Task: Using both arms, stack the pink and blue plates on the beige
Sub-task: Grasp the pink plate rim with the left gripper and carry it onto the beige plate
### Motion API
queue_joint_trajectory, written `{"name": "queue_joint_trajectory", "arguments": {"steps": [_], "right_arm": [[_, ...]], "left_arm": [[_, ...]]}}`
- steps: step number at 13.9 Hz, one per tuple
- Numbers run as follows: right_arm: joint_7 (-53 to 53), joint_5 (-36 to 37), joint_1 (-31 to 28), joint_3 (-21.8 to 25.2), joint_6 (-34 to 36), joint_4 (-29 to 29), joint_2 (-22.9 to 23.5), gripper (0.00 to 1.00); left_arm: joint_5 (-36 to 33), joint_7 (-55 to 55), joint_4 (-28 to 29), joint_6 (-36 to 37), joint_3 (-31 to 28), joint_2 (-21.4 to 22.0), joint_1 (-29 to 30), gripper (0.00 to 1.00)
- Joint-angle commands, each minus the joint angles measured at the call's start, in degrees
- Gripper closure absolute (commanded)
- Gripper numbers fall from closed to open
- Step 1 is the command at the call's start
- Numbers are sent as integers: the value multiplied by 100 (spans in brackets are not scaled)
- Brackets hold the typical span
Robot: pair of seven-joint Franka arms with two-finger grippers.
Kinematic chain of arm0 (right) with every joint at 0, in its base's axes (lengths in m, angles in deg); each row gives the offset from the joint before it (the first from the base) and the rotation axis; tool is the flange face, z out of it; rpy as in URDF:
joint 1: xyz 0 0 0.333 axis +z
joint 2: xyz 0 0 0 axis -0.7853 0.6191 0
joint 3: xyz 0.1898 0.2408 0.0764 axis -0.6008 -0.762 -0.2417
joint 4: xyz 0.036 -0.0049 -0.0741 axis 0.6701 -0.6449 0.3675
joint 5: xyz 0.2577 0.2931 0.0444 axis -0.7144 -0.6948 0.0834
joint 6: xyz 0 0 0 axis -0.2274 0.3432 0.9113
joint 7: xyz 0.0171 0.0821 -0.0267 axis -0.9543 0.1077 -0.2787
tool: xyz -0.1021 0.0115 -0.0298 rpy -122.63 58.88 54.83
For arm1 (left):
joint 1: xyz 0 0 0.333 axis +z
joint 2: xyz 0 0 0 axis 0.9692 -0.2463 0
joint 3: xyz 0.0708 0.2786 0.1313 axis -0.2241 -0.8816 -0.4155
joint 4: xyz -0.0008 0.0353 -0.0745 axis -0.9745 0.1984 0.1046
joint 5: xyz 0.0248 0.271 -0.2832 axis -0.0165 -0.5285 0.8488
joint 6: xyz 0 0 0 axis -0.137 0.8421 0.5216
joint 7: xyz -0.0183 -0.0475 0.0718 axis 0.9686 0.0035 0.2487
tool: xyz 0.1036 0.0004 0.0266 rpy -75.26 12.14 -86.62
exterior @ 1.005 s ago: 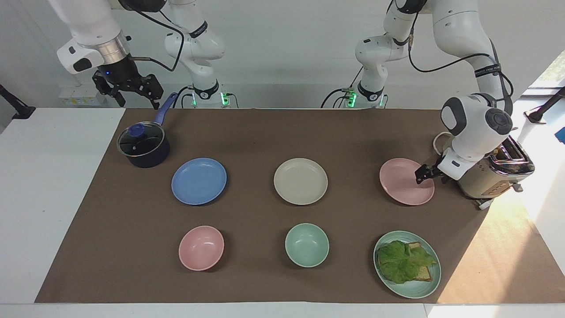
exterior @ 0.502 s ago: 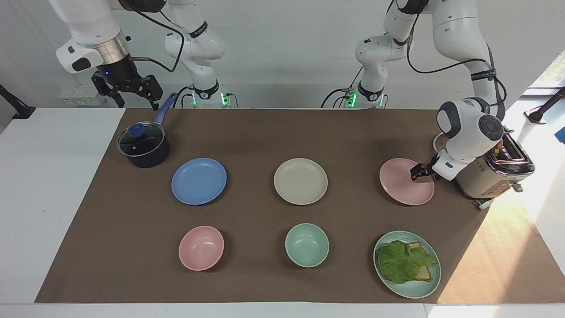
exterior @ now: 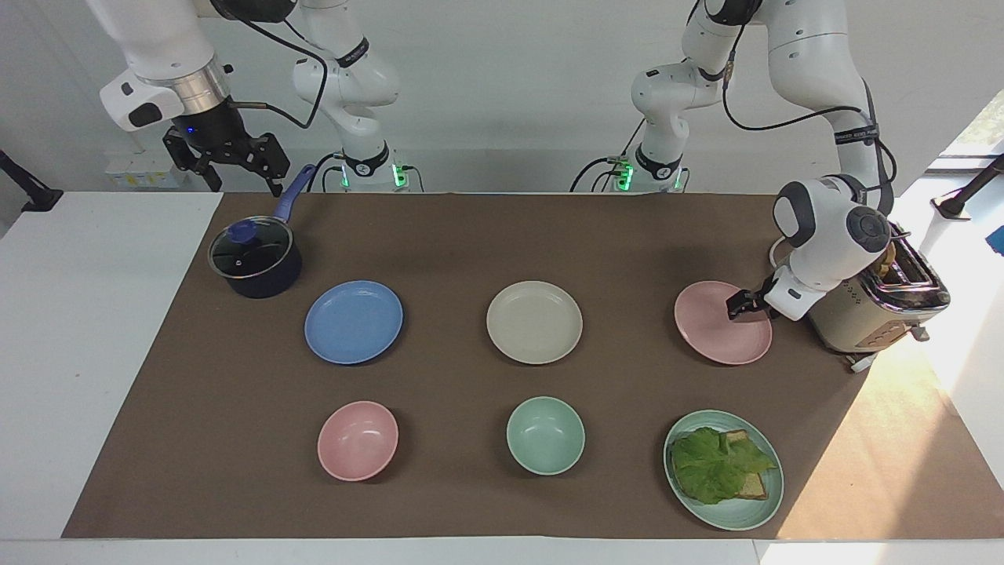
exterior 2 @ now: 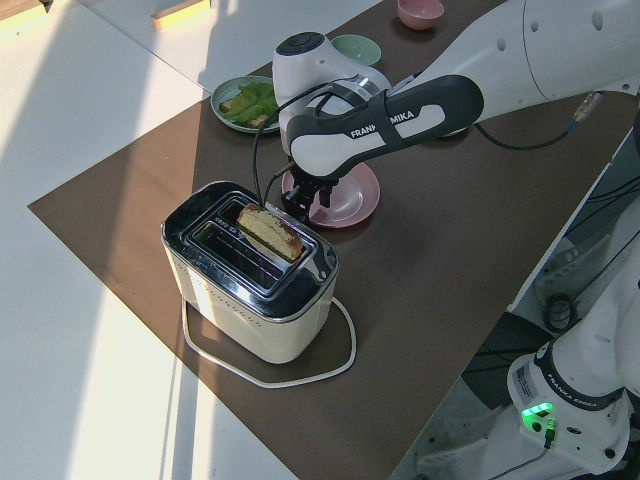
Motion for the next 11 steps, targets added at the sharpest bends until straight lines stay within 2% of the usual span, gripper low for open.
{"name": "queue_joint_trajectory", "arguments": {"steps": [1, 3, 11], "right_arm": [[-123, 32, -36, -30, -156, -201, -145, 0], [-123, 32, -36, -30, -156, -201, -154, 0], [-140, 32, -53, -30, -156, -253, -171, 0]], "left_arm": [[80, 117, 74, -67, 26, 91, 78, 98], [80, 117, -13, 3, 26, 74, 86, 100], [457, 91, -900, 1417, 52, -58, 148, 100]]}}
